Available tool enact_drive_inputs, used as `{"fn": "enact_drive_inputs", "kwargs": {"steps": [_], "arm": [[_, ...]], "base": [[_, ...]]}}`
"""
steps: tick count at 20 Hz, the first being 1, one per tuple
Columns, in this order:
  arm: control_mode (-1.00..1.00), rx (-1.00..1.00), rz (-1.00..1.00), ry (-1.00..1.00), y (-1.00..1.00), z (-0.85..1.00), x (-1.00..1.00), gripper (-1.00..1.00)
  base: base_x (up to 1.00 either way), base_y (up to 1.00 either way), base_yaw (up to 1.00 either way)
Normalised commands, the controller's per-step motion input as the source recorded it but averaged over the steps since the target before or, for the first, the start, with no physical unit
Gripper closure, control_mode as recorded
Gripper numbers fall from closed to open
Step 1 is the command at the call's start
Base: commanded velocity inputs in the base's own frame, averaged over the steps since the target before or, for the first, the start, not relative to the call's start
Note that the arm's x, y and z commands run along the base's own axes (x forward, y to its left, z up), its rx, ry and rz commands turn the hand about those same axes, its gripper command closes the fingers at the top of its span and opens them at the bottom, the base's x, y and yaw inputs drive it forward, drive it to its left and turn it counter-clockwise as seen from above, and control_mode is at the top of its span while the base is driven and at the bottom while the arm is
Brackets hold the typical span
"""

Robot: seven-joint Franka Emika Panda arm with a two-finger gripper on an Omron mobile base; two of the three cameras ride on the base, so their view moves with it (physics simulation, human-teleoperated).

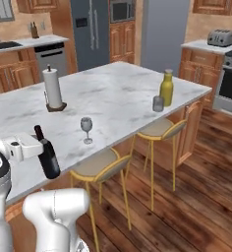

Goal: There is a wine glass and glass cup on the dining counter. Place the wine bottle next to the wine glass and the juice bottle next to the glass cup.

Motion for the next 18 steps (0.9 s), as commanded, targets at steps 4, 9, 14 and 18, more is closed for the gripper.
{"fn": "enact_drive_inputs", "kwargs": {"steps": [4, 9, 14, 18], "arm": [[1.00, 0.00, 0.00, 0.00, 0.00, 0.00, 0.00, 1.00], [1.00, 0.00, 0.00, 0.00, 0.00, 0.00, 0.00, 1.00], [1.00, 0.00, 0.00, 0.00, 0.00, 0.00, 0.00, 1.00], [1.00, 0.00, 0.00, 0.00, 0.00, 0.00, 0.00, 1.00]], "base": [[0.43, -0.32, 0.32], [0.52, -0.32, 0.22], [0.36, -0.09, 0.12], [0.14, -0.03, 0.16]]}}
